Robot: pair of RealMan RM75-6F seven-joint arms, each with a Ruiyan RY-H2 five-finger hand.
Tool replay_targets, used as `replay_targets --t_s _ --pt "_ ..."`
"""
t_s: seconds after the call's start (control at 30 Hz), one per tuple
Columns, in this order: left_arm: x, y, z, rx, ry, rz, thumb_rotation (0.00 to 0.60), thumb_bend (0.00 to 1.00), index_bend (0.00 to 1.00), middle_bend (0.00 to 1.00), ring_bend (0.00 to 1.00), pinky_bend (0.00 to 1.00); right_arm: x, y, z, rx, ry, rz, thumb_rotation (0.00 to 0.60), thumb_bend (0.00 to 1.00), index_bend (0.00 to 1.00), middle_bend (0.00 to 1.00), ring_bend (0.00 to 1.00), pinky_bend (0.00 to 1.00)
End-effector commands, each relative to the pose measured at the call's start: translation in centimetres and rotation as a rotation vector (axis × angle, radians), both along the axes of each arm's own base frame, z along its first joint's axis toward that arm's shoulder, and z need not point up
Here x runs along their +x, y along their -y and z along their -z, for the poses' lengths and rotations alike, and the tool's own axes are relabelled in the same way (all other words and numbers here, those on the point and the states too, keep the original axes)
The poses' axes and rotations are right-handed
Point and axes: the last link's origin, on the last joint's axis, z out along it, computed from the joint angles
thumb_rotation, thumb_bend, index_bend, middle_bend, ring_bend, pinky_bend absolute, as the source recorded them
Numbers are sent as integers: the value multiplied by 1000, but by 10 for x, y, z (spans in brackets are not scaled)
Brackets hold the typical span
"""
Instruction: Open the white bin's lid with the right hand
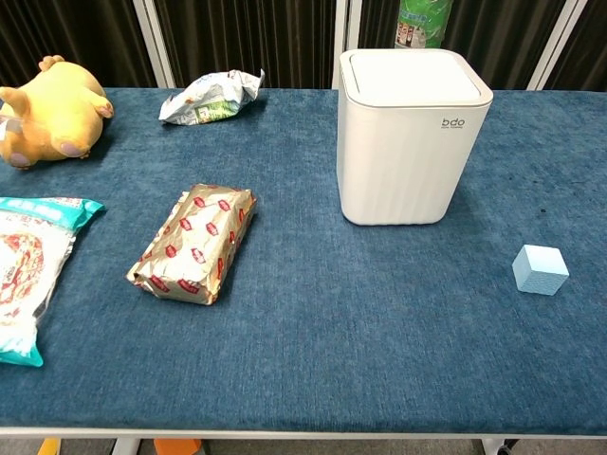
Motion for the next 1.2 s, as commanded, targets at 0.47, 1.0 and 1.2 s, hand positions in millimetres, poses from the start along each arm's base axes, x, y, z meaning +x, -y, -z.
replay_targets --t_s 0.47,1.0,1.2 --pt "-7 2 -1 8 6 -16 600 44 134 53 0 85 115 80 51 213 -10 -318 600 219 0 168 0 0" --pt "-9 1 -2 20 11 -12 600 44 134 53 0 86 138 88 80 290 -16 -366 600 239 0 302 0 0" --pt "-9 1 -3 21 12 -16 600 44 134 53 0 85 135 86 81 295 -22 -351 600 238 0 325 0 0"
